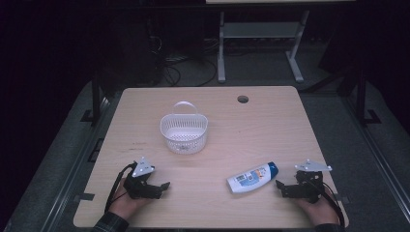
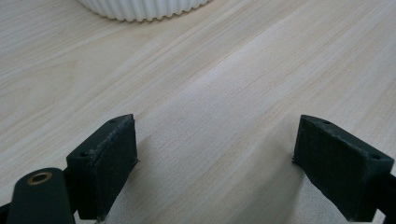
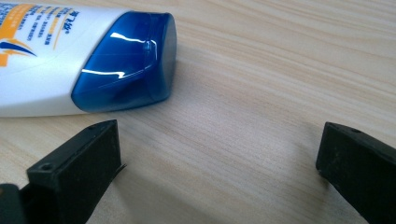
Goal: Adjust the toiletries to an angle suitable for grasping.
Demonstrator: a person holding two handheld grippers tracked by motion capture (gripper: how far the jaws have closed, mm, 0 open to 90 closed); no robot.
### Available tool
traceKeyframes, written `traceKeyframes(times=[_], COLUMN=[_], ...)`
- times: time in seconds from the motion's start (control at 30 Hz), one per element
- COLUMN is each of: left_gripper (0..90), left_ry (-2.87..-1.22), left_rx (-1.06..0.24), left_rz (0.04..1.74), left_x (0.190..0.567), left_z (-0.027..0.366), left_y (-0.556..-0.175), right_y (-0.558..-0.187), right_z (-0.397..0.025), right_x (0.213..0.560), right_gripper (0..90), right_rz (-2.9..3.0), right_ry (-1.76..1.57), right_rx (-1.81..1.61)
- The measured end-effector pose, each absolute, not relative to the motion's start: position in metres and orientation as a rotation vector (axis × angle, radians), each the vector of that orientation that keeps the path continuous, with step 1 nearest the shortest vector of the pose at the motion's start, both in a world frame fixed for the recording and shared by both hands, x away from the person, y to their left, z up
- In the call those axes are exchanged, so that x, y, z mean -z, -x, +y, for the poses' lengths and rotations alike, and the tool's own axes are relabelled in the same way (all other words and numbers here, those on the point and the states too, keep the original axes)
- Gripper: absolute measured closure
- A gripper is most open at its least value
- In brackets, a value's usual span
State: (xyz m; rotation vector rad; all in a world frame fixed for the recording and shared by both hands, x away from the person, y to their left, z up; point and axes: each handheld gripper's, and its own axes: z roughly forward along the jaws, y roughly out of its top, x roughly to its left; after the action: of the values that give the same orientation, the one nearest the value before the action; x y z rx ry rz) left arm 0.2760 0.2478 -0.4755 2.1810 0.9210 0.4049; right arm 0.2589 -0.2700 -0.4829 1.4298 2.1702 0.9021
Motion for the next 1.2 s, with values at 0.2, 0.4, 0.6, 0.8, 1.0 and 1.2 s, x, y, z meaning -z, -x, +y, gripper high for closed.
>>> traceKeyframes(times=[0.2, 0.4, 0.6, 0.8, 1.0, 1.2], left_gripper=[12.5, 12.6, 12.5, 12.4, 12.5, 12.5], left_ry=[-2.181, -2.183, -2.181, -2.183, -2.183, -2.185], left_rx=[-0.405, -0.406, -0.406, -0.405, -0.403, -0.400], left_rz=[0.920, 0.923, 0.923, 0.916, 0.913, 0.909], left_x=[0.476, 0.475, 0.475, 0.476, 0.476, 0.475], left_z=[0.248, 0.248, 0.248, 0.248, 0.247, 0.247], left_y=[-0.276, -0.276, -0.276, -0.276, -0.276, -0.277], right_y=[-0.259, -0.256, -0.249, -0.243, -0.241, -0.240], right_z=[-0.272, -0.275, -0.278, -0.280, -0.275, -0.269], right_x=[0.482, 0.475, 0.464, 0.457, 0.454, 0.450], right_gripper=[2.1, 18.6, 39.5, 61.8, 82.7, 89.6], right_rz=[2.187, 2.206, 2.224, 2.280, 2.323, 2.347], right_ry=[-1.423, -1.430, -1.432, -1.389, -1.350, -1.292], right_rx=[-0.894, -0.891, -0.941, -1.021, -1.058, -1.090])
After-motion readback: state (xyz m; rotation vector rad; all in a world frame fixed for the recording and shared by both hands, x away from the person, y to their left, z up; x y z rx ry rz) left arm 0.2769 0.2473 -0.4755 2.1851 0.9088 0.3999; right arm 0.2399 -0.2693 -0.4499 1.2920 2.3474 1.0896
